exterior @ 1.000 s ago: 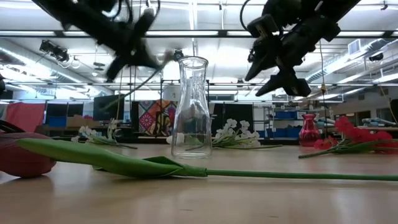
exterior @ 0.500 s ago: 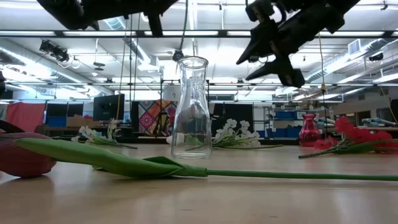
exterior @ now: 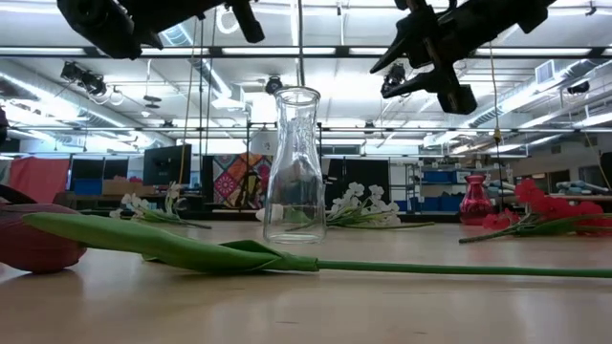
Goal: Sort flowers into vase by color
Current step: Put the top dark red tulip into the transparent vase
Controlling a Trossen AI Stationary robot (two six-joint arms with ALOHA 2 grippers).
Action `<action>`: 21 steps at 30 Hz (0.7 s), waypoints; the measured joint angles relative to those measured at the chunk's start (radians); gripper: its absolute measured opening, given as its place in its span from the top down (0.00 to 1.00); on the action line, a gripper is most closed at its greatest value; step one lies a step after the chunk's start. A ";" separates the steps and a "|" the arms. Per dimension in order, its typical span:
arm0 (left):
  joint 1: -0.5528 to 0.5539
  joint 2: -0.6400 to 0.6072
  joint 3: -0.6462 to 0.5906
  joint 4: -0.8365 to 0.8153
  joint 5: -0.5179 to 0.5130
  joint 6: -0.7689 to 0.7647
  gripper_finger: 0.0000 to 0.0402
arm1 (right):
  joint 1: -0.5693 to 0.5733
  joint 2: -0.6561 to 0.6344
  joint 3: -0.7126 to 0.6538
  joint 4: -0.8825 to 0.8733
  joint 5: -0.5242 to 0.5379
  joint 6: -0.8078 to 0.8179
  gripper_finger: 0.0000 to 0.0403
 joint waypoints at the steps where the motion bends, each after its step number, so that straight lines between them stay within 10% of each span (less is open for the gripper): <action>1: -0.008 0.000 0.000 -0.009 0.003 -0.003 1.00 | 0.000 -0.002 0.000 0.000 0.004 0.000 0.57; 21: -0.085 0.128 0.000 -0.039 -0.039 0.086 0.92 | 0.050 -0.004 0.000 -0.003 0.059 0.001 0.57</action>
